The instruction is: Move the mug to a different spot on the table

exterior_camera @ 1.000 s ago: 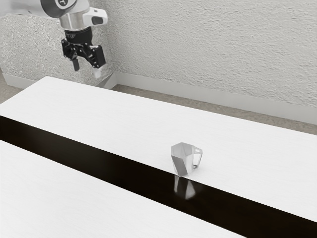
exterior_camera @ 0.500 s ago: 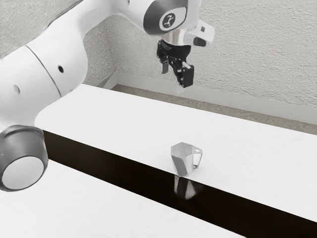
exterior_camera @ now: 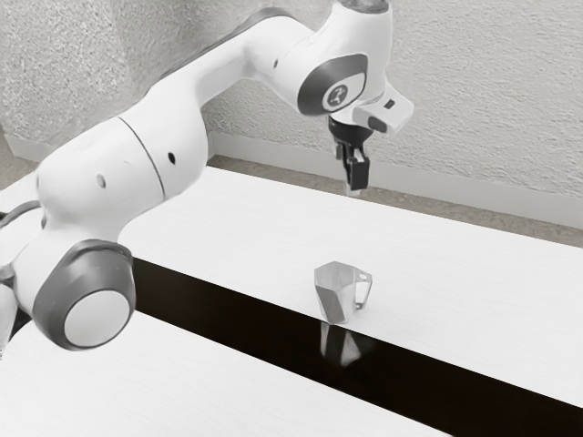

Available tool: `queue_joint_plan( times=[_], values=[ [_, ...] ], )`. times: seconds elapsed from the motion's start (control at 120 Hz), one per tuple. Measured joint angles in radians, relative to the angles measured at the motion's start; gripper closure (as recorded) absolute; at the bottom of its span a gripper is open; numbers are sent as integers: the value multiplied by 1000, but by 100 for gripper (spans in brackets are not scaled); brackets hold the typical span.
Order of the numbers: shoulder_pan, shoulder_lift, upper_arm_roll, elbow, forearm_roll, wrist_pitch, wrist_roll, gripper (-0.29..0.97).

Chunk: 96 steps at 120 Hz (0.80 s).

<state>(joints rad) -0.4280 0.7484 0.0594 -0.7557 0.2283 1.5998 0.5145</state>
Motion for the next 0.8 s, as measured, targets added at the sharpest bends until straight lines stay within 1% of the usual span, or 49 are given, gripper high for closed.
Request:
queue_joint_plan(
  times=[0.175,0.367,0.5,0.65,0.8],
  values=[
    [3,99,-21,47,-30,38,79,0],
    [-28,153,-19,51,-84,51,139,0],
    [-49,176,-8,50,-113,30,158,0],
    [-93,209,55,50,-164,-4,165,0],
    [-103,237,68,50,-189,-22,168,0]
  ],
)
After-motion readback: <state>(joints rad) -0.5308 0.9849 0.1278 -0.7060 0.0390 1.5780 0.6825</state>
